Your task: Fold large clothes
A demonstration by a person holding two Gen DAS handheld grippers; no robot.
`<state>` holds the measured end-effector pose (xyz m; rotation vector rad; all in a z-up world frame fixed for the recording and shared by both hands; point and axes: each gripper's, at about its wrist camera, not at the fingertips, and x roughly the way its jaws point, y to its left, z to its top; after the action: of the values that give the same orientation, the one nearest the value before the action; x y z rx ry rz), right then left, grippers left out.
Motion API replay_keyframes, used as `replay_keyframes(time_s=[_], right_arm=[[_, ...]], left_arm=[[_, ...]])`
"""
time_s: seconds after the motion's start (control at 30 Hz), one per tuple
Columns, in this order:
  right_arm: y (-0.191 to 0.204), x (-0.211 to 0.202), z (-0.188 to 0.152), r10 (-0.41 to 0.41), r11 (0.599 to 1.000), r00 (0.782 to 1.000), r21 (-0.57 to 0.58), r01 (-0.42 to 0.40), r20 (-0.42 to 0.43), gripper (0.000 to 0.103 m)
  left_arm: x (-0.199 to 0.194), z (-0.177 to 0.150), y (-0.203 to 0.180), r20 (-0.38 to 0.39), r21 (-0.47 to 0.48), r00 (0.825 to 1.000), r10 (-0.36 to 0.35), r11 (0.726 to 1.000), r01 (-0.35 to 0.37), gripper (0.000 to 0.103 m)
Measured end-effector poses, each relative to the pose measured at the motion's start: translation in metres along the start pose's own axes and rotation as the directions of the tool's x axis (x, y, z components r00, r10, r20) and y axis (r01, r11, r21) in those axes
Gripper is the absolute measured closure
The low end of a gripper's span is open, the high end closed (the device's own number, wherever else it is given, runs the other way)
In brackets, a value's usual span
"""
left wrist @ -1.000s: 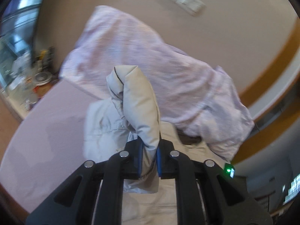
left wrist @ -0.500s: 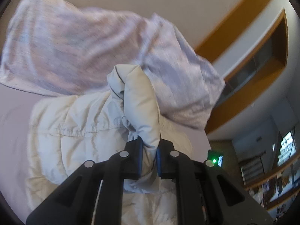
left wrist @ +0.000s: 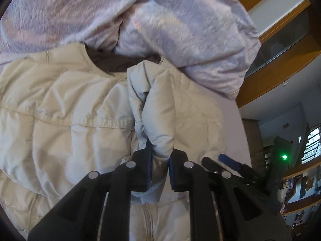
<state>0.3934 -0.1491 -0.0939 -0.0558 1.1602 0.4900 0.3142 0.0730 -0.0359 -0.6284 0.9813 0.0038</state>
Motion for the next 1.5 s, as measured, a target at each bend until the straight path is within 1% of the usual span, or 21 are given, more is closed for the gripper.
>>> replay_keyframes(time_s=[0.07, 0.1, 0.13, 0.17, 0.2, 0.23, 0.37, 0.5, 0.6, 0.63, 0.73, 0.8, 0.83, 1.0, 1.13, 1.2, 1.27, 1.33, 1.37, 1.43, 1.5], right_arm=[[0.001, -0.001, 0.001, 0.003, 1.000, 1.000, -0.005, -0.003, 0.001, 0.024], [0.001, -0.002, 0.001, 0.007, 1.000, 1.000, -0.007, -0.007, 0.006, 0.024], [0.002, -0.004, 0.002, 0.012, 1.000, 1.000, -0.008, -0.012, 0.011, 0.024], [0.003, -0.007, 0.003, 0.022, 1.000, 1.000, -0.011, -0.022, 0.020, 0.024], [0.006, -0.009, 0.005, 0.037, 0.999, 0.999, -0.018, -0.037, 0.029, 0.025], [0.008, -0.012, 0.006, 0.050, 0.998, 0.998, -0.025, -0.049, 0.035, 0.026], [0.033, -0.019, 0.014, 0.134, 0.988, 0.990, -0.086, -0.129, 0.052, 0.045], [0.064, -0.015, 0.019, 0.200, 0.972, 0.979, -0.135, -0.193, 0.038, 0.064], [0.090, -0.004, 0.020, 0.222, 0.959, 0.975, -0.184, -0.216, 0.011, 0.074], [0.095, 0.000, 0.019, 0.223, 0.956, 0.975, -0.194, -0.218, 0.000, 0.075], [0.107, 0.021, 0.017, 0.168, 0.959, 0.985, -0.226, -0.172, -0.039, 0.078], [0.106, 0.042, 0.019, 0.096, 0.970, 0.993, -0.219, -0.109, -0.072, 0.084], [0.104, 0.050, 0.020, 0.079, 0.973, 0.993, -0.208, -0.095, -0.084, 0.087], [0.105, 0.078, 0.032, -0.004, 0.979, 0.995, -0.205, -0.016, -0.097, 0.089], [0.103, 0.087, 0.034, -0.015, 0.979, 0.995, -0.205, -0.007, -0.102, 0.090], [0.097, 0.082, 0.034, 0.025, 0.980, 0.992, -0.194, -0.048, -0.120, 0.088], [0.085, 0.072, 0.034, 0.087, 0.983, 0.987, -0.151, -0.108, -0.138, 0.085], [0.065, 0.056, 0.033, 0.154, 0.981, 0.978, -0.095, -0.168, -0.138, 0.070], [0.052, 0.044, 0.029, 0.163, 0.982, 0.979, -0.074, -0.173, -0.122, 0.044], [0.028, 0.021, 0.020, 0.181, 0.981, 0.980, -0.062, -0.186, -0.078, 0.018], [-0.006, 0.000, 0.007, 0.215, 0.975, 0.973, -0.034, -0.218, -0.083, 0.018]], left_arm=[[0.005, 0.000, 0.001, -0.005, -0.018, 1.000, -0.002, 1.000, 0.002, 0.081], [0.006, 0.000, 0.002, -0.006, -0.025, 1.000, -0.004, 1.000, 0.004, 0.075], [0.006, -0.002, 0.004, -0.006, -0.032, 1.000, -0.009, 0.999, 0.008, 0.066], [0.004, -0.003, 0.005, -0.004, -0.039, 1.000, -0.019, 0.999, 0.019, 0.060], [0.001, -0.003, 0.006, 0.003, -0.043, 1.000, -0.014, 0.999, 0.015, 0.049], [-0.002, -0.004, 0.006, 0.012, -0.041, 1.000, -0.009, 0.999, 0.010, 0.045], [-0.020, -0.006, 0.014, 0.044, -0.031, 0.998, 0.033, 0.999, -0.032, 0.042], [-0.041, -0.011, 0.035, 0.075, -0.035, 0.991, 0.114, 0.993, -0.112, 0.040], [-0.057, -0.019, 0.054, 0.092, -0.041, 0.980, 0.179, 0.984, -0.176, 0.037], [-0.063, -0.021, 0.063, 0.096, -0.049, 0.974, 0.204, 0.978, -0.201, 0.036], [-0.078, -0.031, 0.083, 0.111, -0.066, 0.960, 0.257, 0.966, -0.251, 0.034], [-0.088, -0.036, 0.097, 0.117, -0.083, 0.949, 0.292, 0.955, -0.284, 0.033], [-0.095, -0.039, 0.106, 0.121, -0.093, 0.943, 0.311, 0.949, -0.301, 0.032], [-0.119, -0.054, 0.139, 0.119, -0.128, 0.917, 0.381, 0.922, -0.366, 0.029], [-0.133, -0.069, 0.162, 0.105, -0.138, 0.892, 0.441, 0.894, -0.426, 0.027], [-0.140, -0.077, 0.172, 0.092, -0.134, 0.876, 0.473, 0.878, -0.460, 0.025], [-0.145, -0.083, 0.180, 0.077, -0.130, 0.869, 0.488, 0.870, -0.476, 0.023], [-0.151, -0.091, 0.190, 0.059, -0.118, 0.862, 0.503, 0.861, -0.494, 0.021], [-0.152, -0.093, 0.193, 0.051, -0.113, 0.863, 0.503, 0.861, -0.495, 0.021], [-0.155, -0.100, 0.200, 0.027, -0.098, 0.870, 0.493, 0.867, -0.488, 0.019], [-0.156, -0.109, 0.206, -0.002, -0.078, 0.879, 0.476, 0.877, -0.475, 0.019]])
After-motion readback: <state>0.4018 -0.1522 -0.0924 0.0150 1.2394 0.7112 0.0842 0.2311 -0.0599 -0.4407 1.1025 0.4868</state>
